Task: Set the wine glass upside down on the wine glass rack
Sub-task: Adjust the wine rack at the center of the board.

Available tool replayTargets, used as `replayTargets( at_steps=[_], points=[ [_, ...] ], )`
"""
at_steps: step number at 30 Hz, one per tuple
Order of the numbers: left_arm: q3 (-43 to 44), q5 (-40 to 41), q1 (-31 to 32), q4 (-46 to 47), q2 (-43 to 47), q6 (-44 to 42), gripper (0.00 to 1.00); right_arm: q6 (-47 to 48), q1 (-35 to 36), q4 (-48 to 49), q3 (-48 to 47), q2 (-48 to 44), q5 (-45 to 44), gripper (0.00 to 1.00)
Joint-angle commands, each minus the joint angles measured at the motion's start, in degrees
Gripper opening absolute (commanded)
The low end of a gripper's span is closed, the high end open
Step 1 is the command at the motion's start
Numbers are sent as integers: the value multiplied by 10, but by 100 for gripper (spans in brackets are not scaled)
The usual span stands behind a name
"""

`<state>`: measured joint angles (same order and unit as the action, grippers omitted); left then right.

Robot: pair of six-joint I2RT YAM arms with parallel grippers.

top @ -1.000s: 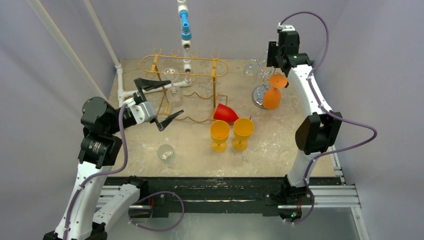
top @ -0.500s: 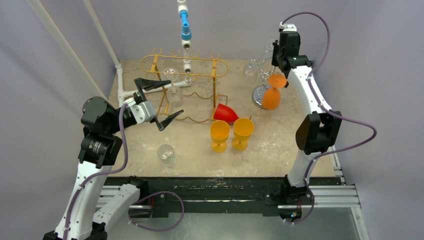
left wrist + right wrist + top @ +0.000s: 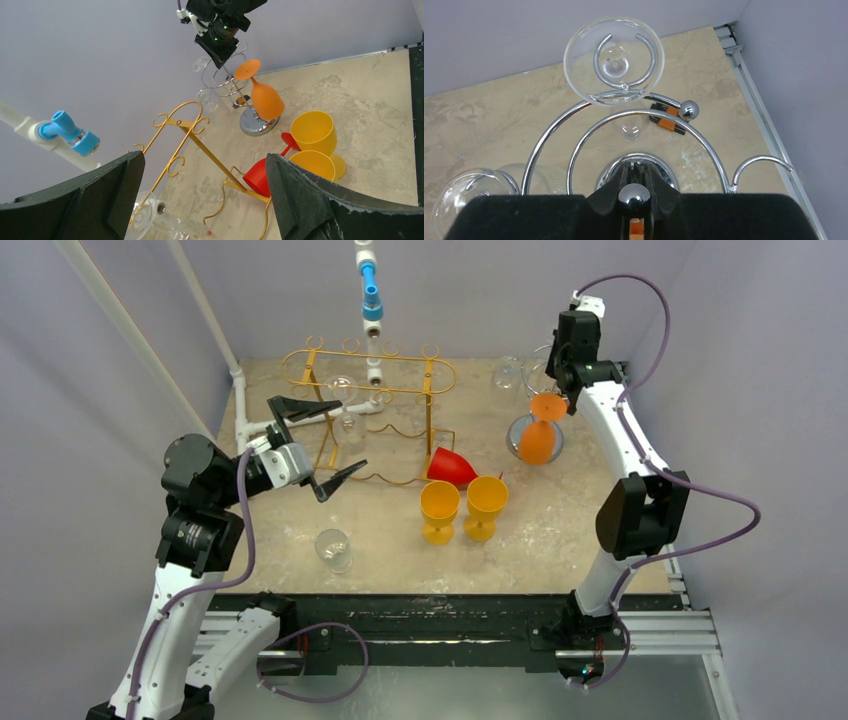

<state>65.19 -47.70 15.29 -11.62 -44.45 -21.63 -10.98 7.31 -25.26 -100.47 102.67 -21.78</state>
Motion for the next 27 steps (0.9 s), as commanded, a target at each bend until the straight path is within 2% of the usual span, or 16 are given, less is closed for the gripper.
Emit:
replayTargets(
  at_steps=[1,12,15,21,23,27],
  points=[
    [7,3,1,19,9,11,100,-37,-3,42,-9,-43,-91,0],
    [4,8,1,16,17,1,100,-235,-2,23,8,-39,-178,0],
    [0,8,1,16,20,1,100,-264,-1,13,1,-27,-191,0],
    [-5,10,1,15,24,-1,100,-241,-1,27,-4,-14,-134,1],
    [-6,11,1,14,26,0,100,-228,-2,32,-5,-12,-107,16],
    [-6,10,1,15,26,-1,100,-204,-2,45,8,-23,-67,30]
  ],
)
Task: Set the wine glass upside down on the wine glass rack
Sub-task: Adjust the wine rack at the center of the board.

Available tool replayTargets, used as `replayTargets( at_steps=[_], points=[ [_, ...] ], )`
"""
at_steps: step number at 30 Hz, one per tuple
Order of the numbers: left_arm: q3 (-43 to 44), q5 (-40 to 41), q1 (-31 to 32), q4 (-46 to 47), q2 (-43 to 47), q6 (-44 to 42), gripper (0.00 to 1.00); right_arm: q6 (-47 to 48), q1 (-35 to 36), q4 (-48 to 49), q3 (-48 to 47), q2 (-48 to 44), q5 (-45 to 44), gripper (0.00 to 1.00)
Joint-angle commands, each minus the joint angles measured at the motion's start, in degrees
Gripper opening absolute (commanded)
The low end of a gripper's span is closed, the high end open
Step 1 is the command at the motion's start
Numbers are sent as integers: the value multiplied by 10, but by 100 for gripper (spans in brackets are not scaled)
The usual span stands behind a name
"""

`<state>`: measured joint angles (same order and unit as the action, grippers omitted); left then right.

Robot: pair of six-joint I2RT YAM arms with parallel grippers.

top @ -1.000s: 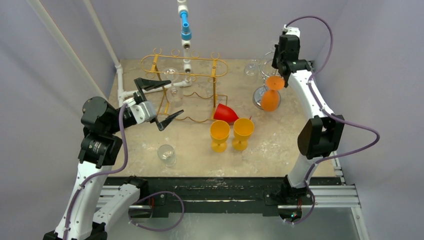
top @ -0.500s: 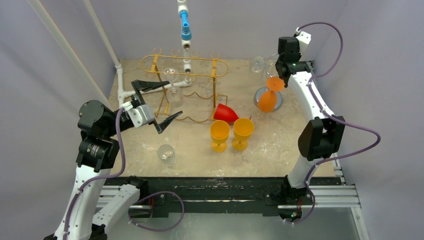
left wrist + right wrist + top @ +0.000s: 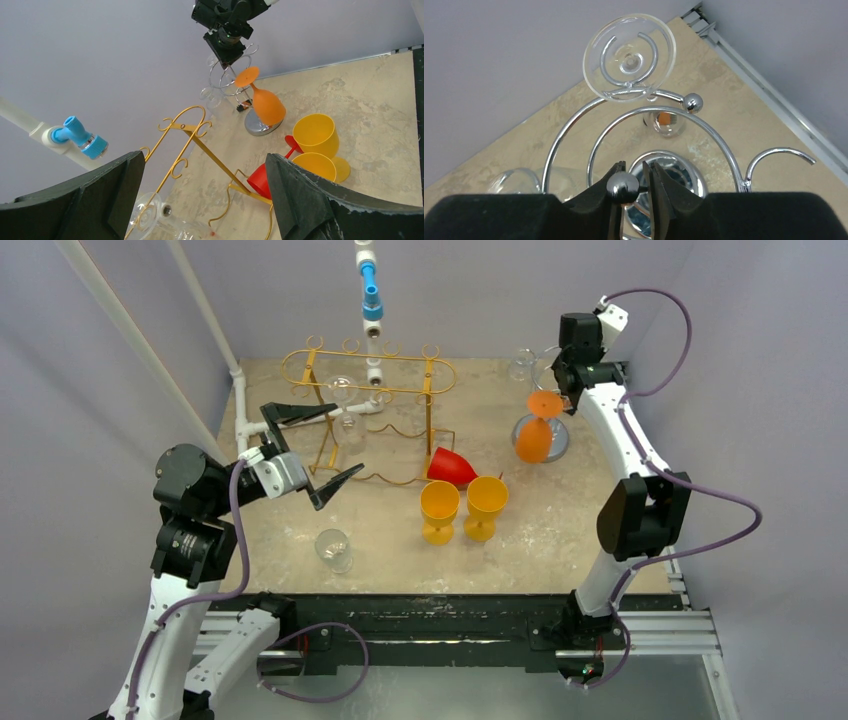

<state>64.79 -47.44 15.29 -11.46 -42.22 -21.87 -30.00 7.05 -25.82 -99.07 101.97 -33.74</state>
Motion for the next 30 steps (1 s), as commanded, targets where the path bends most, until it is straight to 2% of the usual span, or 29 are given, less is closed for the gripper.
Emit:
replayTargets(
  at_steps=[1,8,11,13,17,20,26,30],
  points=[
    [-2,7,1,14,4,2,100,-10,1,50,-7,-18,53,32],
    [0,6,1,17,4,8,100,18,1,44,-28,-22,71,59],
    [1,8,1,12,5,7,100,45,0,44,-32,-35,92,66],
    [1,8,1,10,6,6,100,76,0,46,-32,-44,116,67],
    [2,9,1,10,6,5,100,158,-8,46,-21,-73,220,67],
    [2,9,1,12,5,4,100,201,-17,15,-27,-82,240,67],
    [9,2,1,19,-5,15,100,215,-58,10,-6,-101,292,65],
    [14,0,1,20,-9,22,100,226,-85,11,-6,-88,361,60]
  ],
)
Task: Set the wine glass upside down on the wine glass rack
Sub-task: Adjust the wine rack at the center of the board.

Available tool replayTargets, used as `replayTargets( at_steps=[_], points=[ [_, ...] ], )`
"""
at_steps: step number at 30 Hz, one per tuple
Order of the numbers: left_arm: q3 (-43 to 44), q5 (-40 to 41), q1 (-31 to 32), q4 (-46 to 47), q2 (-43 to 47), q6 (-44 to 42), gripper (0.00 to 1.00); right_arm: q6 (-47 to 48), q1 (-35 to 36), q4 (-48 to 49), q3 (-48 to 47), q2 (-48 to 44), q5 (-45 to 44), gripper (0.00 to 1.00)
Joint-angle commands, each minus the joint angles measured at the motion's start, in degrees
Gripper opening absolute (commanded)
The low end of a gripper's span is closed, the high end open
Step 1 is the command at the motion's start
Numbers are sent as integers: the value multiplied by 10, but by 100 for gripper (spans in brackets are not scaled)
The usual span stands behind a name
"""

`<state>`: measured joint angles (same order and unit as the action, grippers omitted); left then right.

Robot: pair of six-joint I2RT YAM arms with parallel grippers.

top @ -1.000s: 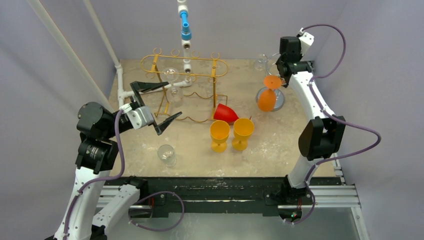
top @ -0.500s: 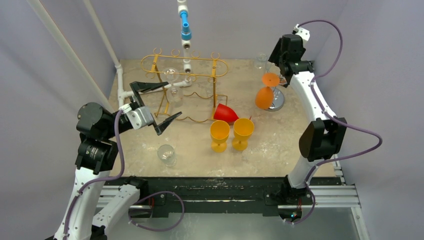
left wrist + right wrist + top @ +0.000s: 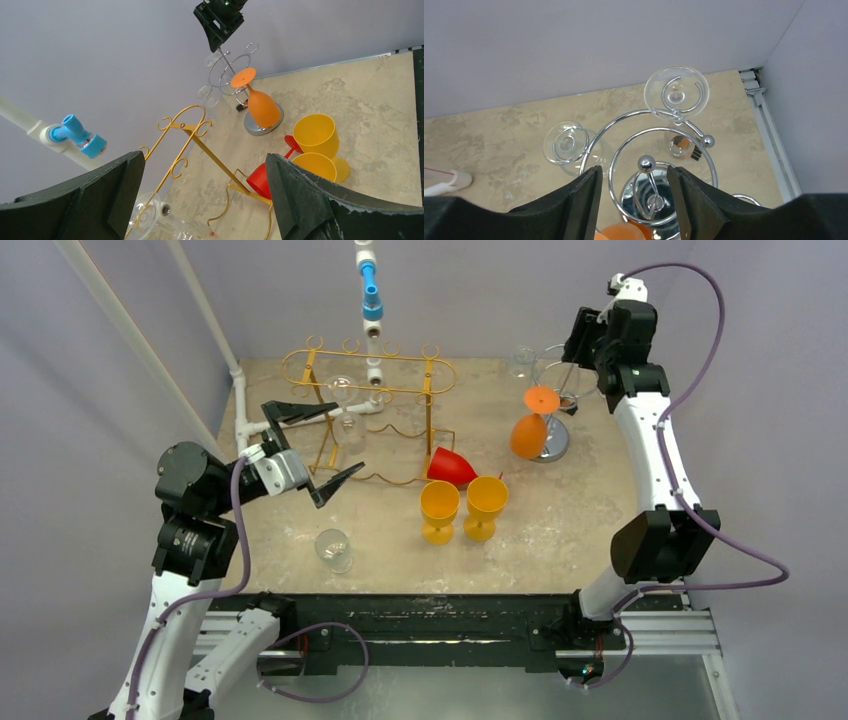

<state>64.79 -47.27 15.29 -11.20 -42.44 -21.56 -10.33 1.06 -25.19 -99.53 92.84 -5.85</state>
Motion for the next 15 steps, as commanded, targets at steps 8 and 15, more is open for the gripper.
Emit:
replayTargets(
  at_steps=[8,15],
  points=[
    [21,0,1,12,-12,18,100,50,-35,7,5,37,135,54],
    [29,2,1,12,-17,21,100,45,-37,25,13,60,127,50]
  ],
)
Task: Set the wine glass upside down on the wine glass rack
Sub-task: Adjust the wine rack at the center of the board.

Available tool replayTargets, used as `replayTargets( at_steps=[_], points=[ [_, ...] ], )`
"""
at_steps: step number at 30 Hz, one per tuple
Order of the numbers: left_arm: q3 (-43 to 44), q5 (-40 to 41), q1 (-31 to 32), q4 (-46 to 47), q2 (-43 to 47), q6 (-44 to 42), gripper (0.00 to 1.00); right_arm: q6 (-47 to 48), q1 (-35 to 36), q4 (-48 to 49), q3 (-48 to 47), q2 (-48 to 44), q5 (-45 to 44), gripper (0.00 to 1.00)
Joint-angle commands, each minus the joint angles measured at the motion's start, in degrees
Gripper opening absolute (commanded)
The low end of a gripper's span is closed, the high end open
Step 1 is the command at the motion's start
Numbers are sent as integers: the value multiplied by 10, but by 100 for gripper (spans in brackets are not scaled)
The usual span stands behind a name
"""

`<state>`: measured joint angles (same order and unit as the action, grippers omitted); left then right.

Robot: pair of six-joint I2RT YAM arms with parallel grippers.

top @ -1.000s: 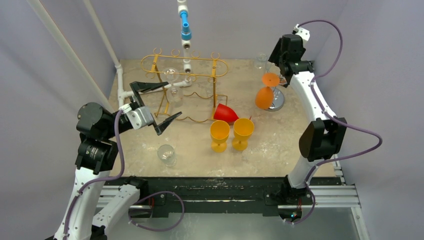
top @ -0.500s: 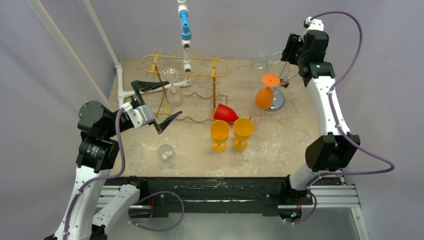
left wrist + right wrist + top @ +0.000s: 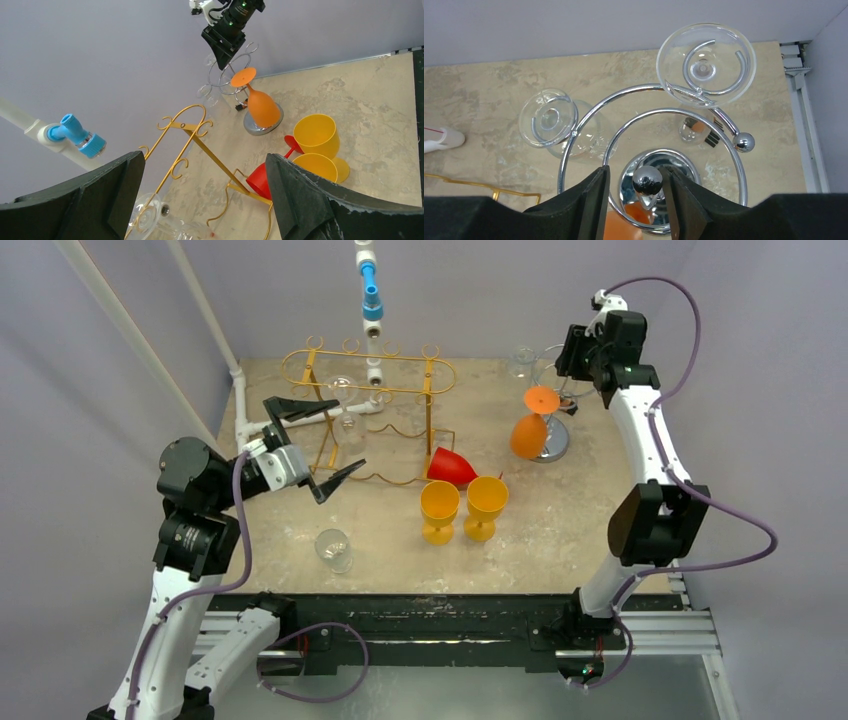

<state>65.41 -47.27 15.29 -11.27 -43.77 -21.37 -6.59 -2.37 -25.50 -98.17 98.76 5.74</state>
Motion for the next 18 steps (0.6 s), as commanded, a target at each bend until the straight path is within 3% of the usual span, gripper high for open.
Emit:
replayTargets(
  at_steps=[1,7,11,18],
  points=[
    [22,2,1,13,-4,19,100,8,-3,30,2,4,10,49],
    [19,4,1,12,-1,19,100,7,-3,44,14,12,7,31],
    [16,5,1,12,1,19,100,-11,-3,62,32,-1,-7,2],
    [11,5,1,15,6,25,100,-66,6,89,47,-20,-65,0]
  ],
)
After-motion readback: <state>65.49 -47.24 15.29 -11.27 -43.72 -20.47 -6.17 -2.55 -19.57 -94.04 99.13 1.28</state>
